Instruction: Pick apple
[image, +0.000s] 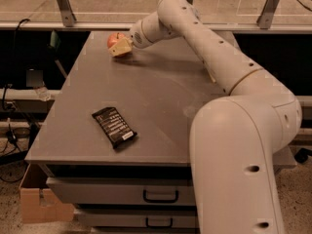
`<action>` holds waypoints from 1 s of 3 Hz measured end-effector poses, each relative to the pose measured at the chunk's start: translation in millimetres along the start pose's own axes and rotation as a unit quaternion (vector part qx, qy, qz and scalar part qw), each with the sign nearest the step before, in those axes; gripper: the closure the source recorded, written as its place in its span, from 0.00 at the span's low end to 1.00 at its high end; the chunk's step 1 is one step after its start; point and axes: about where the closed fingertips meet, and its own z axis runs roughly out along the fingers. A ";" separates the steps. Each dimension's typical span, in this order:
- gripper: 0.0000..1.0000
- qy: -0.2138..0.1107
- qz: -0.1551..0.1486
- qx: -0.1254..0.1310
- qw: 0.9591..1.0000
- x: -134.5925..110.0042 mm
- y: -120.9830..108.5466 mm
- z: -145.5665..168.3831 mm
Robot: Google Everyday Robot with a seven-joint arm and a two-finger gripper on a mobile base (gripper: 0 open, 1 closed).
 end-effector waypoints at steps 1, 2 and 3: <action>0.64 -0.013 -0.009 -0.007 1.000 1.7 1.9 -5.0; 0.87 -0.050 -0.031 -0.029 0.998 -13.2 18.4 -28.8; 1.00 -0.102 -0.091 -0.086 0.987 -39.0 62.7 -70.4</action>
Offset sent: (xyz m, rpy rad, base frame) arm -0.0782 -0.0028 0.0900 0.1922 -0.2259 0.2568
